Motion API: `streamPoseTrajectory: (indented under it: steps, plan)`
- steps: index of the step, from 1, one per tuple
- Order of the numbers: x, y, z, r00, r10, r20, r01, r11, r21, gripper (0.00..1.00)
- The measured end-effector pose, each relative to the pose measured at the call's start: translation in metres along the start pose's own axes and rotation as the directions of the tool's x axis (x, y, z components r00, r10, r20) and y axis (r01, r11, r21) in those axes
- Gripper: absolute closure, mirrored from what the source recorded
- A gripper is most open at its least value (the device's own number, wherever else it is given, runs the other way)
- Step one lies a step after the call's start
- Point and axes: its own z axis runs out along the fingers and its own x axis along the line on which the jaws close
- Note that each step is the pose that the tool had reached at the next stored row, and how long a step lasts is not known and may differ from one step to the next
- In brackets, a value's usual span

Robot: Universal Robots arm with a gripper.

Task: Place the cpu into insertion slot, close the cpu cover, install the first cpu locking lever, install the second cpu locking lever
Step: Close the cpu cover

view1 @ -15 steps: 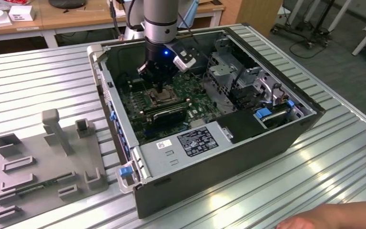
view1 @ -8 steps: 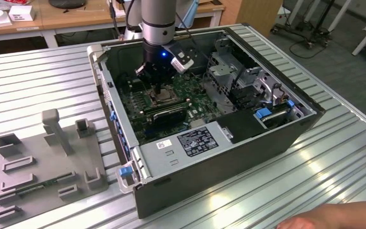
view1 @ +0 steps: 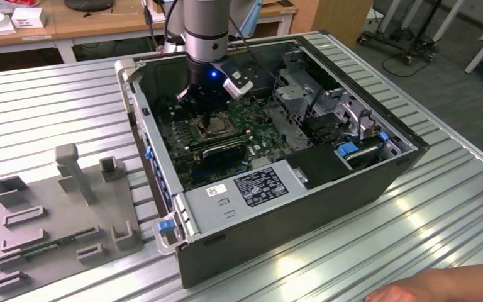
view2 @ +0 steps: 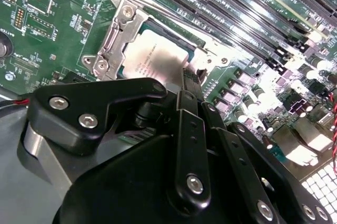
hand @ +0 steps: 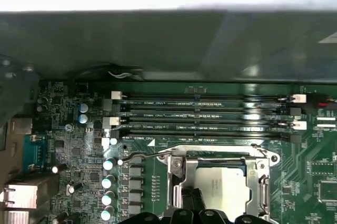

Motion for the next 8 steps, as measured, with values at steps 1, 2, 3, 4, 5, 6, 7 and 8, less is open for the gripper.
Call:
streamPoseTrajectory:
  steps: [1,2,3,4,5,6,7,8]
  plan:
    - [0.0007,0.0000,0.0002,1.0000,0.000,0.0000,0.000,1.0000,0.0000,0.89]
    - [0.0011,0.0000,0.0004,1.0000,0.000,0.0000,0.000,1.0000,-0.0001,0.89]
    - [0.0012,0.0000,0.0005,1.0000,0.000,0.0000,0.000,1.0000,0.0000,0.89]
    - [0.0012,0.0000,0.0005,1.0000,0.000,-0.0001,0.000,1.0000,0.0001,0.89]
    - [0.0012,0.0000,0.0005,1.0000,0.000,-0.0001,0.000,1.0000,0.0001,0.89]
    - [0.0012,0.0000,0.0005,1.0000,0.000,-0.0001,0.000,1.0000,0.0001,0.89]
    - [0.0013,0.0000,0.0006,1.0000,0.000,0.0000,0.000,1.0000,0.0000,0.89]
    - [0.0013,0.0001,0.0011,1.0000,0.000,0.0003,0.000,1.0000,-0.0004,0.89]
